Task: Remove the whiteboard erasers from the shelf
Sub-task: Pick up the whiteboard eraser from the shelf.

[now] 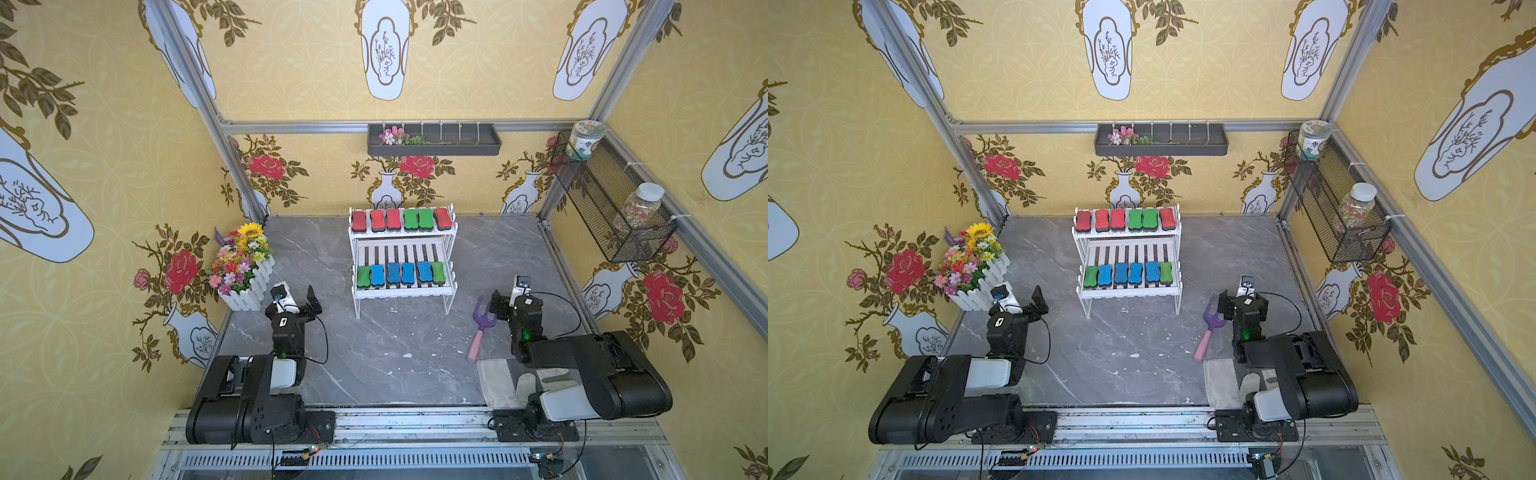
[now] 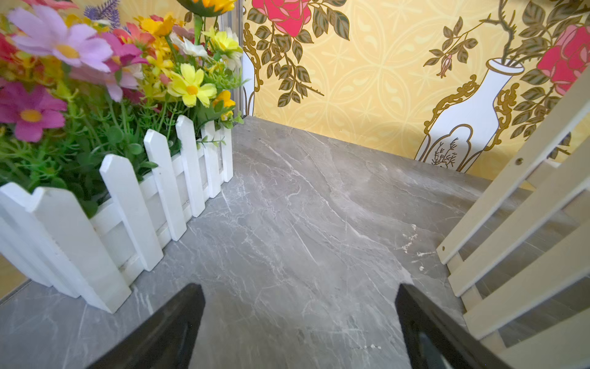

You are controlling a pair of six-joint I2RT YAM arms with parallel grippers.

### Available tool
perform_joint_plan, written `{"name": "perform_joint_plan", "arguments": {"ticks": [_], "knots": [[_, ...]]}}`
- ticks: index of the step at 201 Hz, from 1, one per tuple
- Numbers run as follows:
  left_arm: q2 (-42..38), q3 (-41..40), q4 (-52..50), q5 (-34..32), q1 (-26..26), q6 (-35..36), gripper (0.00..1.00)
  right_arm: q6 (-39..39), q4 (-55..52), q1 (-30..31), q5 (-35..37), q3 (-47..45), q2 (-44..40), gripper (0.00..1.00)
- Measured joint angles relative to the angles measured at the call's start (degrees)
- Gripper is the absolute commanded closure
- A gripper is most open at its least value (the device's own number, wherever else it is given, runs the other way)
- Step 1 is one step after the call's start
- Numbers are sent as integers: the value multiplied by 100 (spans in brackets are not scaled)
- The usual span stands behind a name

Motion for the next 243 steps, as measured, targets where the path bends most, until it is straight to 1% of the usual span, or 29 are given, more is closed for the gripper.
{"name": "perform_joint_plan", "arguments": {"ticks": [168, 243], "knots": [[-13, -2, 2, 0, -4, 0, 1, 0, 0, -2, -2, 0, -9, 3], [-28, 20, -2, 4, 28, -2, 0, 24, -61, -105, -15, 24, -92, 3]]}}
